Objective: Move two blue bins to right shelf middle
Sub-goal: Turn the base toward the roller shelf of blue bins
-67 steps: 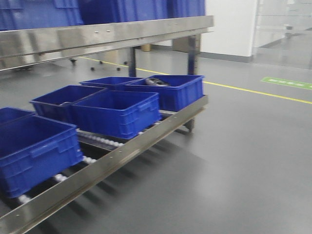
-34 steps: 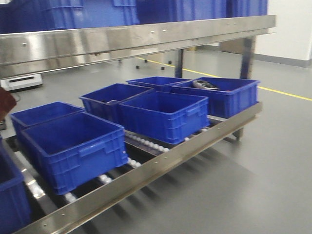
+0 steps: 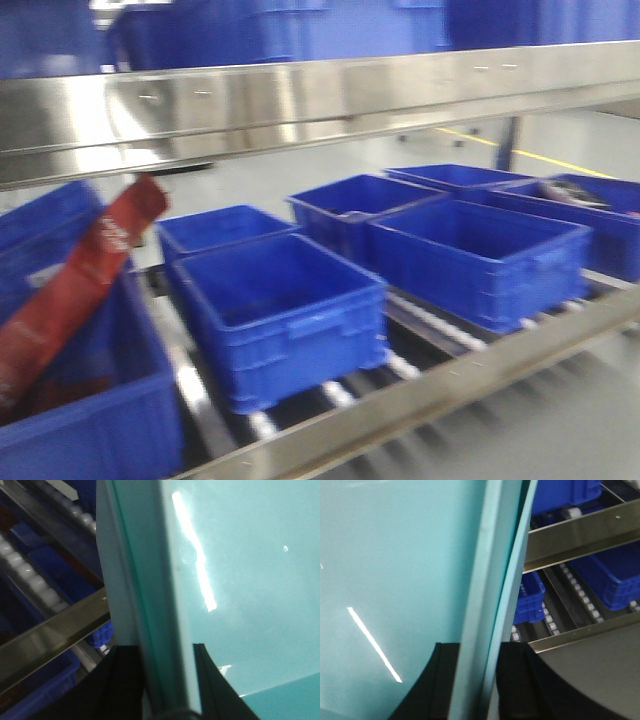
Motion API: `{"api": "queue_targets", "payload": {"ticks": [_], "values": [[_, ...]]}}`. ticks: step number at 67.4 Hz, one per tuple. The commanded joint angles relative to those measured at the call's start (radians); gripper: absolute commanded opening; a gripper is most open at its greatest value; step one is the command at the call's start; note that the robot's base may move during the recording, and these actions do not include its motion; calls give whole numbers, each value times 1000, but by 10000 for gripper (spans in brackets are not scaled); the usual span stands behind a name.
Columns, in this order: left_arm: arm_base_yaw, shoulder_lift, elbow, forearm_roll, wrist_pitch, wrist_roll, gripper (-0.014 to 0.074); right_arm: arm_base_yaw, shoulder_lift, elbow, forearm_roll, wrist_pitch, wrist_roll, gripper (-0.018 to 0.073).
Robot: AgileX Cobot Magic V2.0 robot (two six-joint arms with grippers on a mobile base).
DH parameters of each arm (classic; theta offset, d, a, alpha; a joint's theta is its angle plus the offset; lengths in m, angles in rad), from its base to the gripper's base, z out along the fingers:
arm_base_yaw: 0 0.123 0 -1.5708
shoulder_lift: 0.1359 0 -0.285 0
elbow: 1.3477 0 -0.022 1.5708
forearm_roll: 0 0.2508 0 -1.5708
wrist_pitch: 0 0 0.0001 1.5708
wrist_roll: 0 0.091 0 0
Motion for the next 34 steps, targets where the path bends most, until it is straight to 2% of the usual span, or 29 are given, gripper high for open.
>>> {"api": "queue_targets", "payload": {"ticks": [1,34], "values": [[-7,-24,-18,-72,-62,17,-111,-2,-12,-11,-19,-70,-3,-162],[-7,-24,-18,-72,-62,17,-111,-2,-12,-11,-19,-70,-3,-162]]}}
